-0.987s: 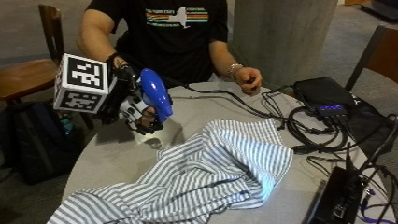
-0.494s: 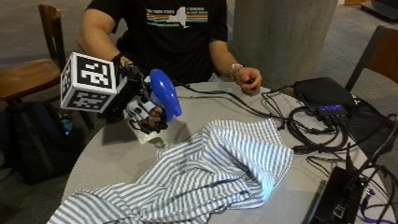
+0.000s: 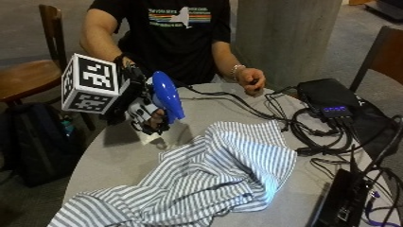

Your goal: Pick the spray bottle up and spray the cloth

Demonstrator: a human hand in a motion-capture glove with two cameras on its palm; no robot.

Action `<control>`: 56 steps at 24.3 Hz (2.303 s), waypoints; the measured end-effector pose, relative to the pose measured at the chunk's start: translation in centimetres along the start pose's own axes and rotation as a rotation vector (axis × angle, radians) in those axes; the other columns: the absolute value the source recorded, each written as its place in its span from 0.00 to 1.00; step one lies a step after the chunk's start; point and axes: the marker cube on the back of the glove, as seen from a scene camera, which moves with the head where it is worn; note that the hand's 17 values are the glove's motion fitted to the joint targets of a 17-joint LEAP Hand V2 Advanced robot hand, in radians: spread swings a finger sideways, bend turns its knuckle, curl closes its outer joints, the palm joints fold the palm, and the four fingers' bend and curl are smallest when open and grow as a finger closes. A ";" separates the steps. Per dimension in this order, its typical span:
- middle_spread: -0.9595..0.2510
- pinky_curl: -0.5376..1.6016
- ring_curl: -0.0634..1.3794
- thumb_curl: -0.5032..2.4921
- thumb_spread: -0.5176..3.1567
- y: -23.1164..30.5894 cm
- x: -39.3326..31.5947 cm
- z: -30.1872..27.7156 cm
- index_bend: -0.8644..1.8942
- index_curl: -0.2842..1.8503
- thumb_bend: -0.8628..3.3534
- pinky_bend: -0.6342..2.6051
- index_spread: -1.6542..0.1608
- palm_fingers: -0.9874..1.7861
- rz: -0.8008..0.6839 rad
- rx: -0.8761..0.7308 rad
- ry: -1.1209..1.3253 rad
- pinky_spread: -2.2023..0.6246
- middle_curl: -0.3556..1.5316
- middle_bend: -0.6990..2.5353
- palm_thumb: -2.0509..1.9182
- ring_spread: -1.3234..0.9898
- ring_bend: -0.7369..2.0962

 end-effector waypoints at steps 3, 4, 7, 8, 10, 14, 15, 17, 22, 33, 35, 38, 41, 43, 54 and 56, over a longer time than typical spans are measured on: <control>0.75 0.39 0.31 0.39 0.30 0.0 0.3 0.2 0.38 0.39 0.20 0.30 0.81 0.77 0.007 -0.004 -0.003 0.86 0.45 0.32 0.78 0.54 0.36; 0.75 0.39 0.31 0.39 0.30 0.0 0.3 0.3 0.38 0.39 0.20 0.30 0.81 0.77 0.009 -0.007 -0.002 0.86 0.45 0.32 0.78 0.54 0.36; 0.75 0.39 0.31 0.39 0.30 0.0 0.4 0.4 0.38 0.39 0.20 0.30 0.81 0.78 0.015 -0.013 0.006 0.86 0.45 0.31 0.78 0.54 0.36; 0.75 0.39 0.32 0.39 0.30 -0.1 0.3 0.4 0.38 0.39 0.20 0.30 0.81 0.78 0.015 -0.014 0.008 0.86 0.45 0.31 0.77 0.54 0.36; 0.75 0.40 0.32 0.39 0.30 -0.1 0.2 0.5 0.38 0.39 0.20 0.30 0.81 0.77 0.016 -0.015 0.012 0.86 0.45 0.31 0.77 0.54 0.36; 0.75 0.40 0.32 0.39 0.31 -0.1 -0.2 0.4 0.38 0.39 0.20 0.30 0.81 0.77 0.013 -0.010 0.009 0.86 0.45 0.32 0.77 0.54 0.36; 0.75 0.40 0.32 0.39 0.31 -0.1 -0.3 0.4 0.38 0.39 0.20 0.30 0.81 0.77 0.010 -0.004 0.006 0.86 0.45 0.32 0.77 0.54 0.36; 0.75 0.40 0.32 0.39 0.31 0.0 -0.4 0.4 0.38 0.39 0.20 0.30 0.81 0.77 -0.004 0.010 -0.006 0.86 0.45 0.32 0.77 0.54 0.36; 0.75 0.40 0.32 0.39 0.31 0.8 -1.2 1.0 0.38 0.39 0.20 0.30 0.82 0.78 -0.138 0.082 -0.062 0.86 0.45 0.32 0.77 0.54 0.36; 0.75 0.40 0.32 0.39 0.31 6.8 -5.8 7.0 0.38 0.40 0.20 0.30 0.82 0.78 -0.636 0.129 -0.240 0.85 0.46 0.32 0.77 0.54 0.37; 0.75 0.40 0.32 0.39 0.31 7.7 -6.4 9.1 0.38 0.40 0.20 0.30 0.82 0.78 -0.709 0.094 -0.263 0.85 0.46 0.32 0.77 0.54 0.37; 0.75 0.40 0.32 0.39 0.31 8.4 -7.3 11.8 0.38 0.40 0.20 0.30 0.82 0.78 -0.779 0.045 -0.285 0.85 0.46 0.32 0.77 0.54 0.37; 0.75 0.40 0.32 0.39 0.32 8.4 -8.0 14.6 0.38 0.40 0.20 0.30 0.82 0.79 -0.826 0.018 -0.305 0.84 0.45 0.32 0.76 0.54 0.37; 0.75 0.40 0.32 0.39 0.32 8.1 -8.4 16.7 0.38 0.40 0.20 0.30 0.82 0.79 -0.830 -0.006 -0.319 0.84 0.45 0.31 0.76 0.54 0.37; 0.75 0.40 0.32 0.38 0.35 6.5 -9.0 25.0 0.39 0.40 0.20 0.29 0.82 0.79 -0.818 -0.040 -0.298 0.84 0.45 0.32 0.75 0.54 0.37; 0.75 0.40 0.32 0.38 0.35 6.5 -8.9 25.6 0.39 0.40 0.20 0.29 0.82 0.79 -0.810 -0.043 -0.296 0.84 0.45 0.32 0.75 0.54 0.37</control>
